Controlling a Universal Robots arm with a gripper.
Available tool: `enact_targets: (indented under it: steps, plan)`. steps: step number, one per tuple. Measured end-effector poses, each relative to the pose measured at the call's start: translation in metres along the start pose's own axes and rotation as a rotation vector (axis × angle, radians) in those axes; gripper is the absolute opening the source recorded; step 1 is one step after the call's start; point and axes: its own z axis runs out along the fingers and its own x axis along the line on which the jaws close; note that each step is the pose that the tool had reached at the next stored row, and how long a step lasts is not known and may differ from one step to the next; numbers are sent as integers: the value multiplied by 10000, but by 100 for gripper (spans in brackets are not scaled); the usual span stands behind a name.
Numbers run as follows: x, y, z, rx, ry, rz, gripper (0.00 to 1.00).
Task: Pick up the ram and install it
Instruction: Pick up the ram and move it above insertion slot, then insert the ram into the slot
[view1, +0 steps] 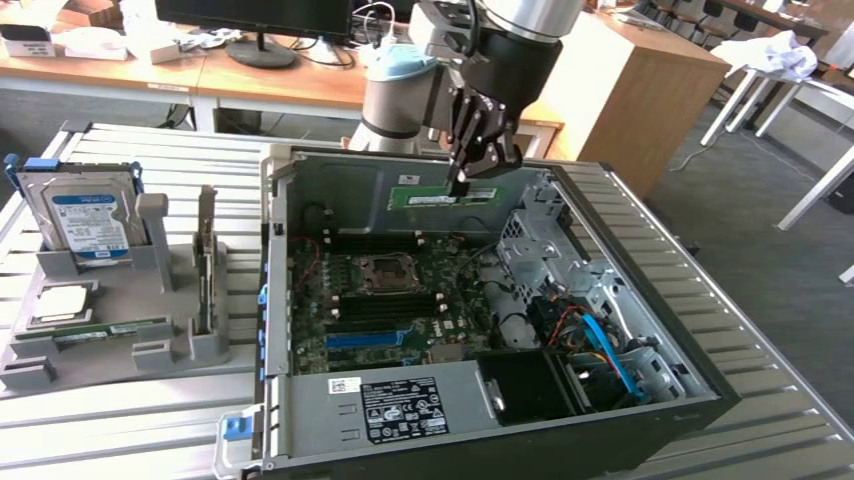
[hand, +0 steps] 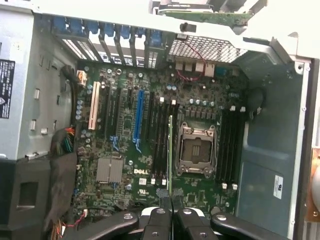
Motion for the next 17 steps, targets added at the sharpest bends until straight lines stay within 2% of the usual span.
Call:
enact_targets:
  steps: [7,17]
  plan:
    - [-45,-163,0,0,0,-1,12]
    - [-46,-181,0,0,0,-1,12]
